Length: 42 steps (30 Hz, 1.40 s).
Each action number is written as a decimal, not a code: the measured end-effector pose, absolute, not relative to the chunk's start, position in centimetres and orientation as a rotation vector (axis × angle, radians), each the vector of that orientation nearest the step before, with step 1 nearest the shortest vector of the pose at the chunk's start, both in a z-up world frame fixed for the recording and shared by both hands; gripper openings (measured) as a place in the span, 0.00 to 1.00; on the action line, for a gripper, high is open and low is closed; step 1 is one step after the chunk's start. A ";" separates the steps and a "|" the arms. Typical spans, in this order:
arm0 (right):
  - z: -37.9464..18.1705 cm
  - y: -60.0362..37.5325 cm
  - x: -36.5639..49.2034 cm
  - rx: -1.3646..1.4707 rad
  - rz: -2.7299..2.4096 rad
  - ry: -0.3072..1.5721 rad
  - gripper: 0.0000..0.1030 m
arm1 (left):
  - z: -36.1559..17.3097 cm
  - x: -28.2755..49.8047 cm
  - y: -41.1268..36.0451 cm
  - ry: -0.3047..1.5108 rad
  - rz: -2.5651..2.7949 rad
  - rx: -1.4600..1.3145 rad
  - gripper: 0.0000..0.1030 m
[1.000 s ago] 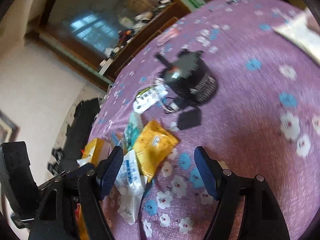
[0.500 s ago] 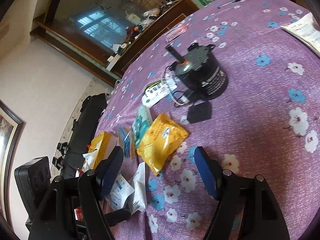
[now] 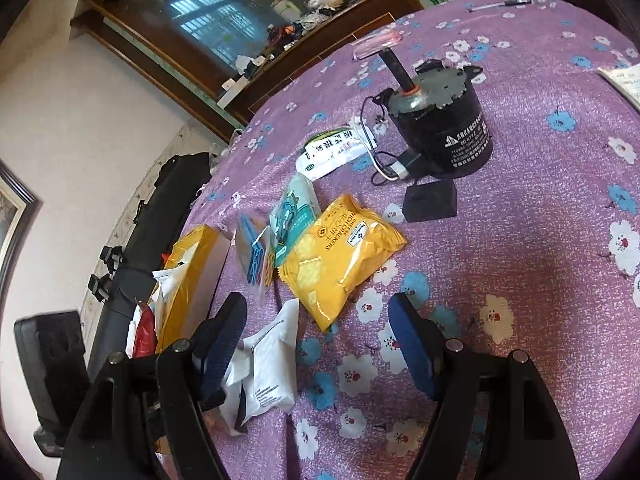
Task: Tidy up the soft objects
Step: 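Grasp the white desiccant packet with the left gripper while the right grasps the yellow snack bag, then carry the desiccant packet and yellow bag into the box and release them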
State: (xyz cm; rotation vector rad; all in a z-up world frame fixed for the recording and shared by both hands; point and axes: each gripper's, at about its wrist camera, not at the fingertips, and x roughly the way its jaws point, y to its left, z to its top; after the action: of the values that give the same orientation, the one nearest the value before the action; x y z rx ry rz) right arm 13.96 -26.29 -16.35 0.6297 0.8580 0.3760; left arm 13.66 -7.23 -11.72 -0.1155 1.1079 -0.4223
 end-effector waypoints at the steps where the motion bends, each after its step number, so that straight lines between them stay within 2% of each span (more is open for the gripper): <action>1: -16.4 -26.3 14.1 0.634 0.360 0.865 0.71 | -11.5 13.5 -6.9 1.102 -0.425 -0.132 0.17; 9: -15.4 -24.3 18.1 0.593 0.174 0.996 0.70 | -10.6 11.3 -5.1 1.070 -0.496 -0.223 0.13; 12: -15.3 -23.6 18.6 0.569 0.094 0.995 0.66 | -10.3 10.7 -4.1 1.080 -0.522 -0.271 0.13; 14: -15.3 -23.0 18.7 0.519 0.040 0.991 0.53 | -10.2 10.4 -3.8 1.080 -0.522 -0.269 0.13; 15: -15.2 -22.6 18.7 0.481 0.019 0.985 0.51 | -10.0 10.1 -3.5 1.073 -0.525 -0.273 0.13; 16: -15.2 -22.6 18.7 0.453 0.006 0.982 0.46 | -9.9 10.0 -3.3 1.068 -0.529 -0.280 0.13; 20: -15.1 -23.0 17.3 0.441 0.028 0.968 0.40 | -9.6 9.6 -2.6 1.059 -0.529 -0.297 0.13; 24: -14.4 -24.3 15.1 0.487 0.058 0.922 0.40 | -9.7 9.7 -2.3 1.063 -0.537 -0.311 0.13; 29: -10.8 -24.3 10.4 0.512 0.156 0.767 0.40 | -8.7 8.8 -1.4 1.056 -0.549 -0.338 0.13; 35: -7.2 -18.0 7.1 0.414 0.430 0.690 0.40 | -5.1 6.6 3.2 1.004 -0.481 -0.342 0.13; 42: -7.6 -9.0 7.0 0.276 0.662 0.747 0.40 | -4.5 6.2 11.8 0.964 -0.295 -0.396 0.13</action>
State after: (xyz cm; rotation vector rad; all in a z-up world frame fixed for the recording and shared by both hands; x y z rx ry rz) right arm 6.99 -9.00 -7.56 0.2759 0.7471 0.6622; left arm 6.21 11.81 -4.47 -0.3962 0.9638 -0.2951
